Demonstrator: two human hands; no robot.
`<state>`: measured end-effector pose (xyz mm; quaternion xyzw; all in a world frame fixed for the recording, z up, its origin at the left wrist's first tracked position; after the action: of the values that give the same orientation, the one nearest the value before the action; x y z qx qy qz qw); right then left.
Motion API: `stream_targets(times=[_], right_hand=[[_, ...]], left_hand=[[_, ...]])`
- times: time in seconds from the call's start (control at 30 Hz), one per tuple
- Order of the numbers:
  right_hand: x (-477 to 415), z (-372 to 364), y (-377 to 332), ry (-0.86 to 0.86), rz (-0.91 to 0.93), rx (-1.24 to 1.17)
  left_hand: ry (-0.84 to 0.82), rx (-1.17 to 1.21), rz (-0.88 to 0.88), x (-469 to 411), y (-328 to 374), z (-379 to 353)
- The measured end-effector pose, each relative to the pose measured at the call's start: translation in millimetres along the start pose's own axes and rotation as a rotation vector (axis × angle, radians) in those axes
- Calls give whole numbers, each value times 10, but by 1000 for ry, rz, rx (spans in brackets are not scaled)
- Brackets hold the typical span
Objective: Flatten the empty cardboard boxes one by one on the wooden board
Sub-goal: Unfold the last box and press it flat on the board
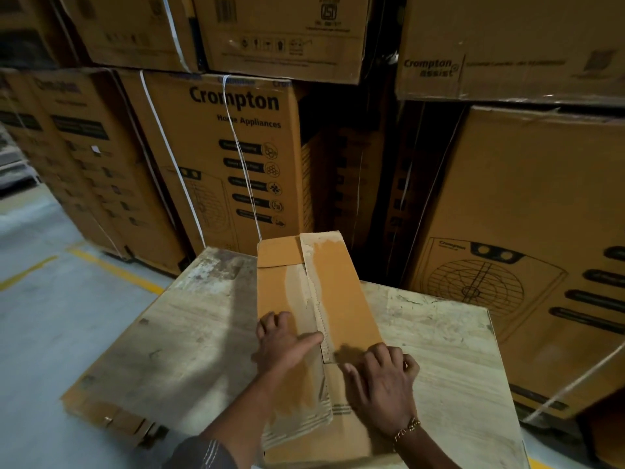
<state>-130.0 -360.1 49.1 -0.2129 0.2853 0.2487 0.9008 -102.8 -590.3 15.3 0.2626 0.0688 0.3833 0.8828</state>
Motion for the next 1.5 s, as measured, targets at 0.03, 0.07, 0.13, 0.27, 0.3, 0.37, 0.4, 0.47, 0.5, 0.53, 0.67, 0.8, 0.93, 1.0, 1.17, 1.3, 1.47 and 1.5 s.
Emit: stream_targets(times=[0.03,0.07,0.13,0.27,0.3,0.37,0.4,0.47,0.5,0.53,0.67,0.8,0.93,1.0,1.17,1.3,1.47,1.5], right_hand=[[13,27,9,14,-5,-16],[24,54,15,23,-11,-30],[41,91,17,34,-17,-54],[66,186,19,57,-19,-88],[67,222,22,68,-18,-96],[69,283,26,86,-22,-115],[72,303,26,90,-25,-122],[94,306,43,81,-33,-122],[107,304,56,74,-38,-119],[119,309,69,72,-44,-118],[154,439,84,119,-58,-142],[235,528,126,141,-76,-173],[307,661,175,176,-100,-218],[331,742,174,192,-106,-234],[406,934,176,204,-120,-275],[498,1112,150,213,-94,-303],[604,1325,65,220,-29,-334],[626,1364,48,220,-6,-331]], left_hand=[[3,13,1,-4,-4,20],[6,23,1,1,-7,37],[12,44,9,12,-6,57],[26,114,39,-7,-28,105],[33,134,45,-15,-42,126],[36,174,58,-18,-69,157],[34,188,62,-12,-76,163],[33,209,60,8,-68,167],[36,220,57,15,-62,172],[39,236,54,26,-60,191],[43,326,59,29,-99,244],[43,401,65,67,-87,250],[33,468,87,97,-88,246],[26,484,87,110,-82,248],[-2,539,91,134,-73,246],[-12,581,97,150,-83,289],[-19,643,105,176,-115,324],[-19,657,108,184,-116,331]])
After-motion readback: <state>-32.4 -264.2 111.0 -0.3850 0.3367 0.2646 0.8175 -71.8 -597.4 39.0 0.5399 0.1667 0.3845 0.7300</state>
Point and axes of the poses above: each hand's wrist, its own x-axis away from the middle knuckle, its own z-axis out of the back of the hand, y = z × x, the point moved 8 cm from there along -x, towards the middle knuckle, and after that the axes turned 14 degrees about y, right-handed, at the moved point
